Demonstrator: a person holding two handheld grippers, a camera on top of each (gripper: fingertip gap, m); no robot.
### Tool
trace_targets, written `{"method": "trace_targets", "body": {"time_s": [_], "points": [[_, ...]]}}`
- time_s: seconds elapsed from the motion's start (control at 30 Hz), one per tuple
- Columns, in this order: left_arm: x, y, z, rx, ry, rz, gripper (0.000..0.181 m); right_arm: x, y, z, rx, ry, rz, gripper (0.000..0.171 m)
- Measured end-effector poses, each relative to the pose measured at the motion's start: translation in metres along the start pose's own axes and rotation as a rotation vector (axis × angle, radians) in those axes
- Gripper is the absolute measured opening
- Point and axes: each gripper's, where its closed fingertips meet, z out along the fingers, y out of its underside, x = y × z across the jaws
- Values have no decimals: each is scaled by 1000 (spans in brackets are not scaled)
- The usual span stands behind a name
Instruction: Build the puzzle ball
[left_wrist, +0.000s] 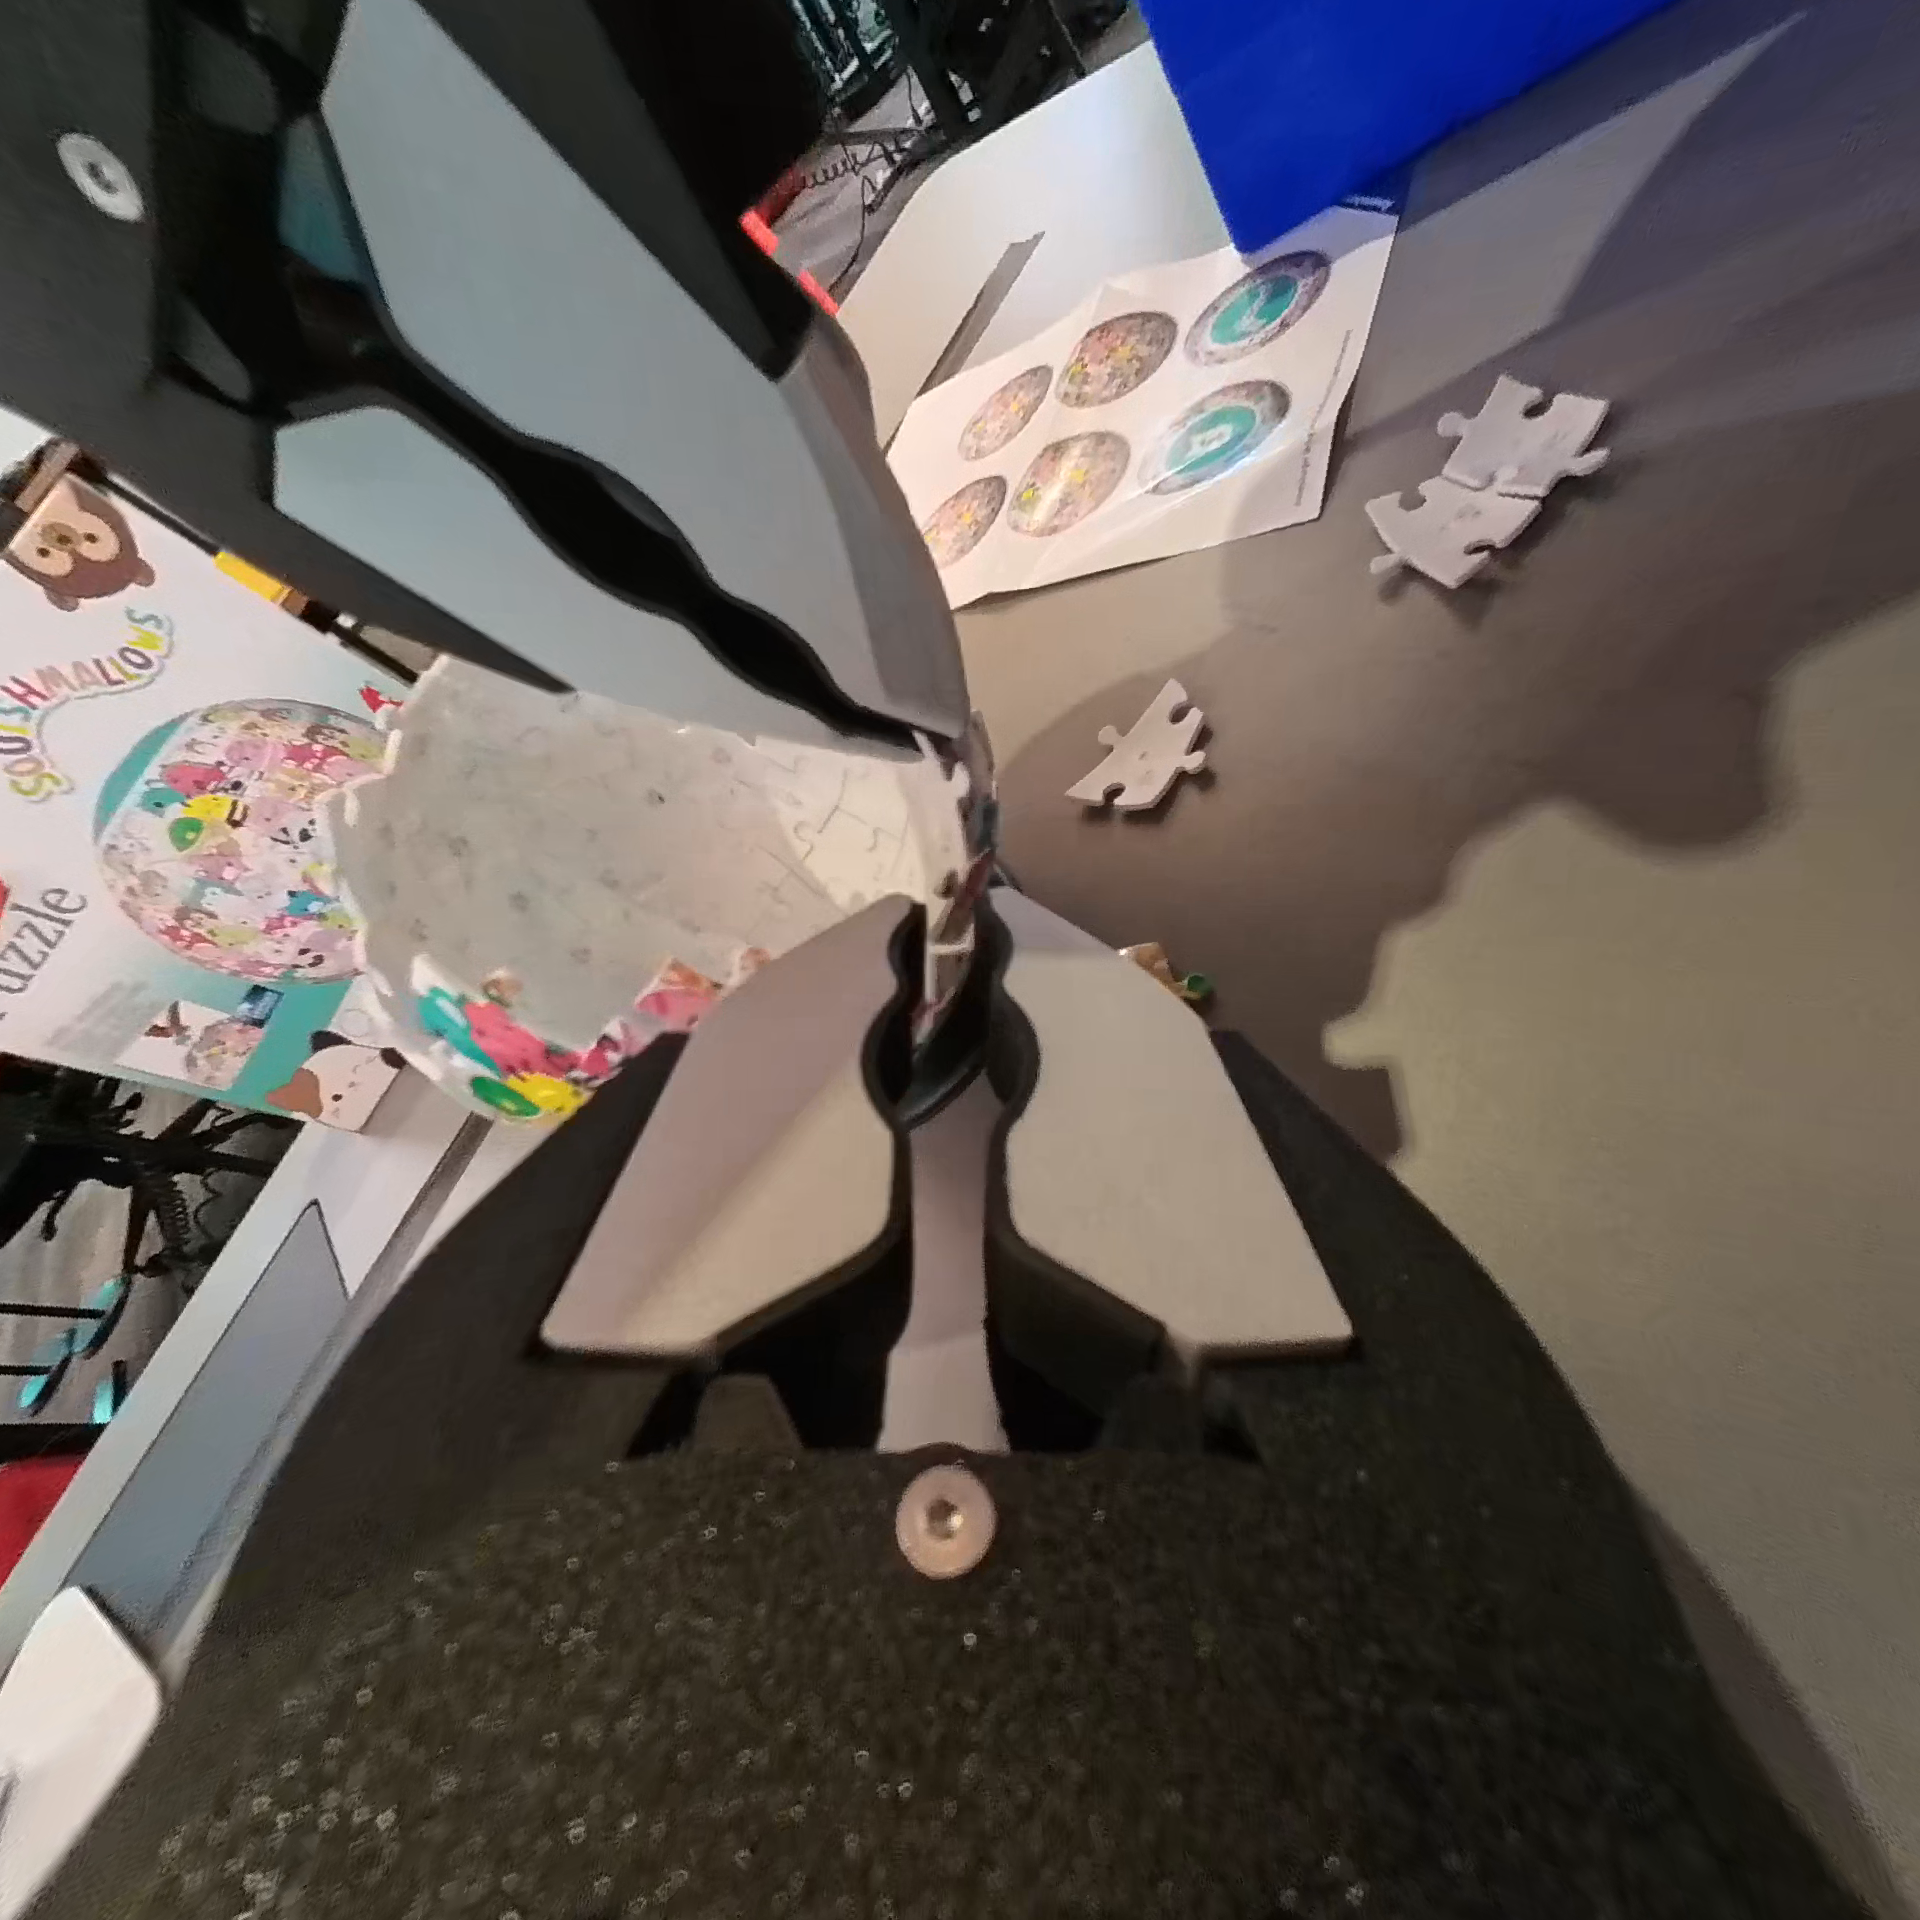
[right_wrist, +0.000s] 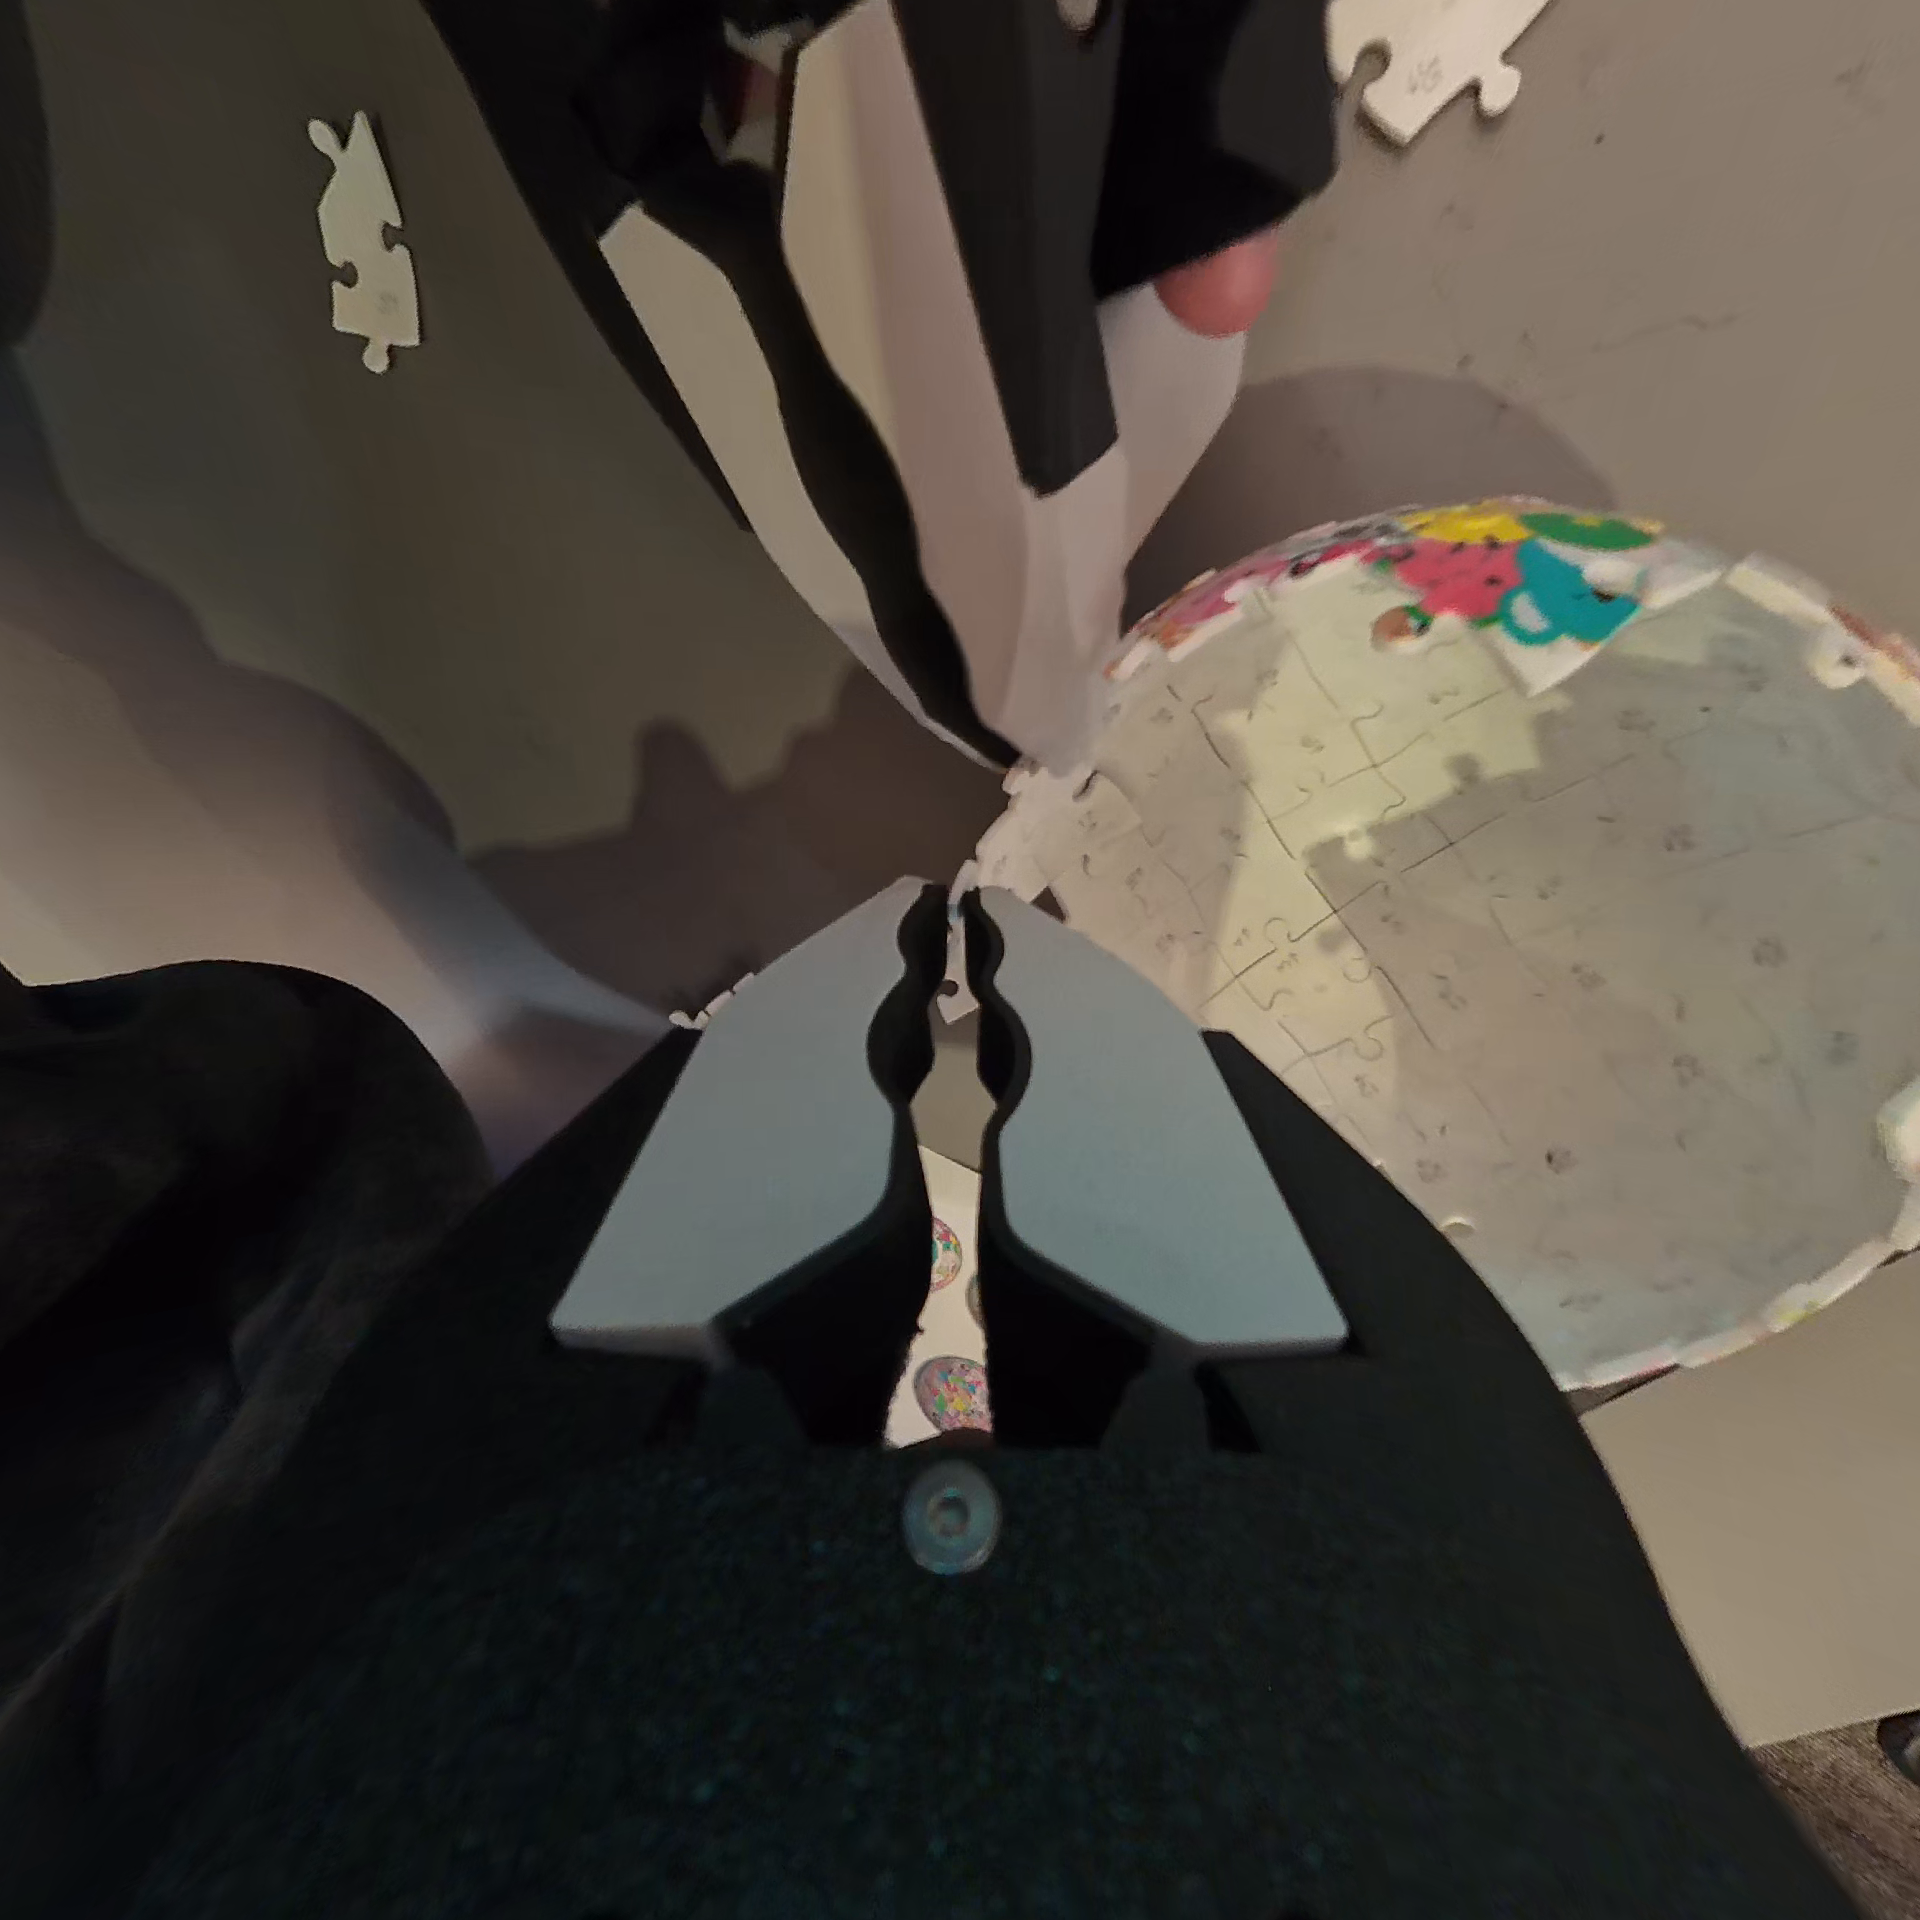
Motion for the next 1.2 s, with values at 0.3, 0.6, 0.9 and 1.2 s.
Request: {"method": "trace_targets", "body": {"time_s": [0.3, 0.6, 0.9, 1.2], "points": [[0, -2, 5, -10, -16, 23, 4, -1, 4, 1, -15, -31, 2, 3], [0, -1, 6, -18, -14, 21, 4, 2, 3, 0, -56, -64, -23, 3], [1, -1, 7, -31, -14, 25, 4, 1, 4, 2, -57, -72, 1, 4], [4, -3, 8, -23, 6, 12, 2, 0, 6, 1, -46, -30, 14, 5]]}}
